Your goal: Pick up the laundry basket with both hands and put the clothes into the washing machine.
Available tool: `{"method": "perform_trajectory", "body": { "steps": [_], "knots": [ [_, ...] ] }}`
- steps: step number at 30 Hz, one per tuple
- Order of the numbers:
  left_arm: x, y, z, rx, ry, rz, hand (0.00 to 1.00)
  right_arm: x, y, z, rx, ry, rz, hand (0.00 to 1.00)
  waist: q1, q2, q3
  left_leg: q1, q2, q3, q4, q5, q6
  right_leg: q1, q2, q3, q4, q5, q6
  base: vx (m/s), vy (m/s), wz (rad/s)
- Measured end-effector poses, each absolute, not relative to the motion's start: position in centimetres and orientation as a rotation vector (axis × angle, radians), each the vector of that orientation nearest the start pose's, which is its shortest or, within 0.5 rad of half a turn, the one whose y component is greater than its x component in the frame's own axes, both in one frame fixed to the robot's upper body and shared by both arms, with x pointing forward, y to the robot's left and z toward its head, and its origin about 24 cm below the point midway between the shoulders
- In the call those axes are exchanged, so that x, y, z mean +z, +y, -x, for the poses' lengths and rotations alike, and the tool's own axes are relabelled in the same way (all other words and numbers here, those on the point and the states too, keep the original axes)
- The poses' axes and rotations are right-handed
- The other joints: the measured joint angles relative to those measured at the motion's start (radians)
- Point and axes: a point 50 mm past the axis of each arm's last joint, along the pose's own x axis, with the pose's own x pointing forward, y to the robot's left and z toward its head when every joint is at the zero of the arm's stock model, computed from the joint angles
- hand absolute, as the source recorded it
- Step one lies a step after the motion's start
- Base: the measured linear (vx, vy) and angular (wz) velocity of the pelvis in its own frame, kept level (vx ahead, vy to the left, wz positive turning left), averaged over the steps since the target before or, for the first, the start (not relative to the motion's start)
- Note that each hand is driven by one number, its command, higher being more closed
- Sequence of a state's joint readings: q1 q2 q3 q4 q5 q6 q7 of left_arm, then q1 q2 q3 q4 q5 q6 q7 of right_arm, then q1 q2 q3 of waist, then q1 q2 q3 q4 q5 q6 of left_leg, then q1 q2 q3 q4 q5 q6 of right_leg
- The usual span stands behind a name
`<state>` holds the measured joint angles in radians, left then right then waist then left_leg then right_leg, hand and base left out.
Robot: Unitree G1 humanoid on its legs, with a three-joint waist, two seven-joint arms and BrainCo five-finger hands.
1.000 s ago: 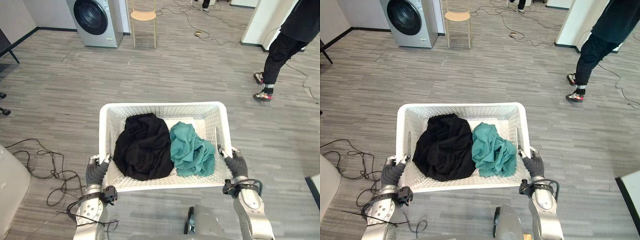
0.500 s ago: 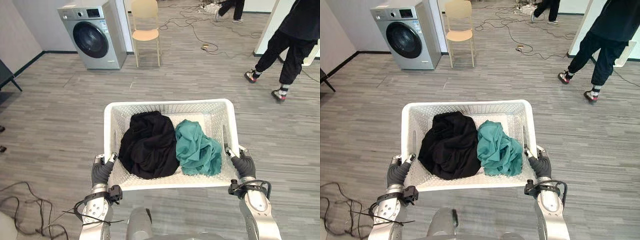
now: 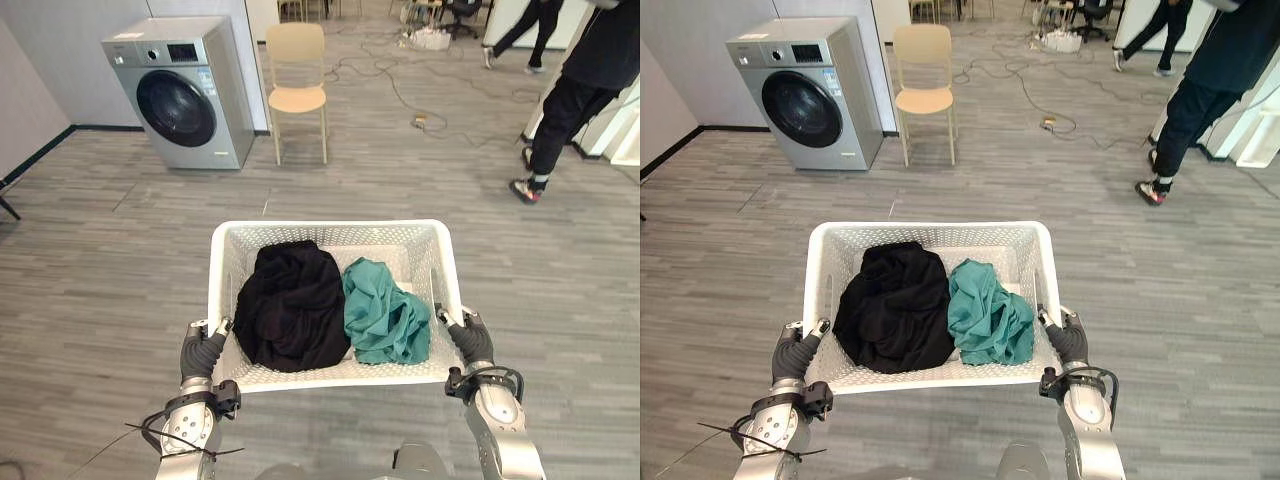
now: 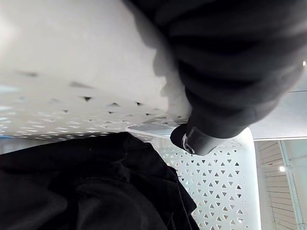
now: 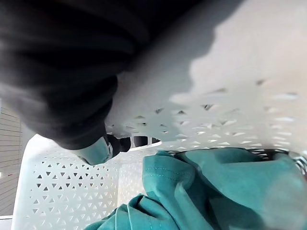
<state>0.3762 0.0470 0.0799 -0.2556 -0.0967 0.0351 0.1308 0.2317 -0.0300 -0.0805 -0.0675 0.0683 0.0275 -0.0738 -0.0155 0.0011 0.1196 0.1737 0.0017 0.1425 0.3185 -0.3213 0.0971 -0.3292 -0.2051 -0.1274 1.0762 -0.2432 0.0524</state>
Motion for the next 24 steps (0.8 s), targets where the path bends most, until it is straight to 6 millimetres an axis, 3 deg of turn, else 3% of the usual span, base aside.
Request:
{"method": "perform_trajectory", "body": {
  "steps": [1,3,4,5,6,7,8,10,11,12,14,15,16,17,19,20,21,23,24],
  "knots": [
    [2.4,20.2,-17.4,0.298,0.131,0.009,1.00,0.6,-19.2,-20.1,-0.218,0.176,-0.021,1.00,-0.004,0.005,0.003,0.013,0.011,-0.008,-0.007,-0.010,-0.019,-0.027,0.007,-0.016,-0.062,-0.007,-0.005,0.53,-0.126,0.50],
    [2.5,20.2,-17.4,0.298,0.127,0.009,1.00,0.8,-19.4,-20.0,-0.225,0.167,-0.019,1.00,-0.008,0.008,0.005,0.067,0.058,-0.018,-0.011,-0.059,-0.112,-0.085,0.062,-0.039,-0.363,0.025,-0.021,0.61,-0.212,0.24],
    [2.5,20.4,-17.4,0.298,0.128,0.001,1.00,0.8,-19.2,-19.8,-0.224,0.170,-0.022,1.00,-0.008,-0.003,-0.001,0.093,0.070,-0.030,-0.010,-0.080,-0.151,-0.080,0.099,-0.034,-0.578,0.120,-0.035,0.59,-0.238,0.22],
    [2.5,20.4,-17.4,0.295,0.130,-0.004,1.00,0.7,-19.2,-19.6,-0.226,0.172,-0.020,1.00,-0.010,-0.014,-0.006,0.114,0.071,-0.043,-0.008,-0.088,-0.164,-0.078,0.107,-0.021,-0.663,0.226,-0.058,0.75,-0.282,0.19],
    [1.7,20.0,-17.5,0.299,0.156,0.026,1.00,0.7,-19.6,-19.5,-0.229,0.178,0.004,1.00,-0.010,0.028,-0.018,0.149,0.119,-0.071,0.002,-0.096,-0.186,-0.059,0.147,-0.033,-0.631,0.279,-0.068,0.63,-0.217,0.05],
    [1.7,19.8,-17.6,0.302,0.152,0.036,1.00,0.9,-19.8,-19.6,-0.225,0.170,0.016,1.00,-0.009,0.051,-0.019,0.138,0.142,-0.075,0.041,-0.048,-0.213,-0.061,0.165,-0.040,-0.589,0.225,-0.081,0.74,-0.256,0.00],
    [1.8,19.8,-17.6,0.302,0.150,0.038,1.00,1.1,-19.8,-19.6,-0.224,0.165,0.020,1.00,-0.010,0.052,-0.019,0.127,0.141,-0.078,0.074,-0.014,-0.212,-0.059,0.164,-0.042,-0.571,0.197,-0.086,0.46,-0.182,-0.01],
    [1.8,19.6,-17.7,0.305,0.148,0.049,1.00,1.4,-20.0,-19.7,-0.223,0.153,0.031,1.00,-0.023,0.066,-0.011,0.018,0.169,-0.090,0.339,0.148,-0.170,-0.001,0.185,-0.064,-0.568,0.147,-0.108,0.44,-0.192,0.03],
    [1.8,19.6,-17.6,0.311,0.147,0.054,1.00,1.8,-19.9,-19.5,-0.218,0.136,0.039,1.00,-0.014,0.078,-0.004,-0.092,0.215,-0.094,0.574,0.306,-0.135,0.078,0.210,-0.060,-0.626,0.121,-0.117,0.61,-0.199,-0.25],
    [2.1,19.7,-17.5,0.313,0.134,0.057,1.00,2.4,-19.9,-19.5,-0.224,0.113,0.040,1.00,0.006,0.091,-0.001,-0.193,0.262,-0.100,0.785,0.282,-0.113,0.144,0.250,-0.051,-0.679,0.112,-0.130,0.59,-0.164,-0.40],
    [2.6,19.7,-17.5,0.314,0.103,0.054,1.00,2.9,-19.8,-19.6,-0.228,0.088,0.040,1.00,0.033,0.085,0.008,-0.328,0.281,-0.110,0.933,0.231,-0.092,0.237,0.273,-0.035,-0.737,0.104,-0.143,0.48,-0.105,-0.44],
    [2.8,19.8,-17.5,0.315,0.092,0.054,1.00,3.2,-19.8,-19.6,-0.228,0.073,0.039,1.00,0.039,0.074,0.015,-0.389,0.281,-0.092,0.917,0.191,-0.085,0.286,0.270,-0.020,-0.777,0.103,-0.144,0.38,-0.062,-0.37],
    [2.8,19.8,-17.4,0.318,0.089,0.056,1.00,3.4,-19.7,-19.6,-0.227,0.067,0.039,1.00,0.044,0.070,0.016,-0.410,0.282,-0.076,0.880,0.172,-0.086,0.305,0.266,-0.011,-0.796,0.103,-0.144,0.33,-0.027,-0.44],
    [2.8,19.8,-17.5,0.318,0.081,0.066,1.00,3.6,-19.7,-19.7,-0.227,0.055,0.038,1.00,0.059,0.065,0.017,-0.431,0.283,-0.038,0.760,0.134,-0.090,0.336,0.252,-0.004,-0.824,0.096,-0.132,0.30,0.015,-0.36],
    [2.8,19.6,-17.5,0.316,0.079,0.070,1.00,3.6,-19.8,-19.7,-0.236,0.052,0.042,1.00,0.053,0.065,0.017,-0.419,0.266,0.005,0.455,0.112,-0.110,0.369,0.233,-0.003,-0.842,0.091,-0.123,0.31,0.079,-0.17],
    [2.8,19.4,-17.5,0.307,0.080,0.074,1.00,3.5,-20.1,-19.5,-0.244,0.056,0.048,1.00,0.051,0.077,0.008,-0.388,0.236,-0.001,0.254,0.135,-0.127,0.362,0.227,-0.008,-0.836,0.089,-0.112,0.29,0.166,-0.23],
    [2.8,19.1,-17.6,0.294,0.081,0.074,1.00,3.4,-20.3,-19.2,-0.255,0.060,0.051,1.00,0.058,0.094,-0.004,-0.344,0.213,-0.007,0.067,0.202,-0.166,0.367,0.219,0.003,-0.830,0.067,-0.070,0.33,0.206,-0.20],
    [2.6,19.1,-17.5,0.289,0.092,0.069,1.00,3.0,-20.1,-18.9,-0.261,0.080,0.035,1.00,0.037,0.060,-0.009,-0.304,0.163,0.007,-0.008,0.217,-0.149,0.374,0.171,0.009,-0.838,0.070,-0.046,0.22,0.134,0.02],
    [2.0,19.3,-16.9,0.289,0.127,0.043,1.00,1.7,-20.1,-17.5,-0.279,0.143,0.010,1.00,0.055,-0.010,-0.064,-0.127,0.029,0.051,-0.409,0.384,-0.118,0.410,0.082,0.016,-0.974,0.124,0.028,0.04,0.033,0.07]
  ]
}}
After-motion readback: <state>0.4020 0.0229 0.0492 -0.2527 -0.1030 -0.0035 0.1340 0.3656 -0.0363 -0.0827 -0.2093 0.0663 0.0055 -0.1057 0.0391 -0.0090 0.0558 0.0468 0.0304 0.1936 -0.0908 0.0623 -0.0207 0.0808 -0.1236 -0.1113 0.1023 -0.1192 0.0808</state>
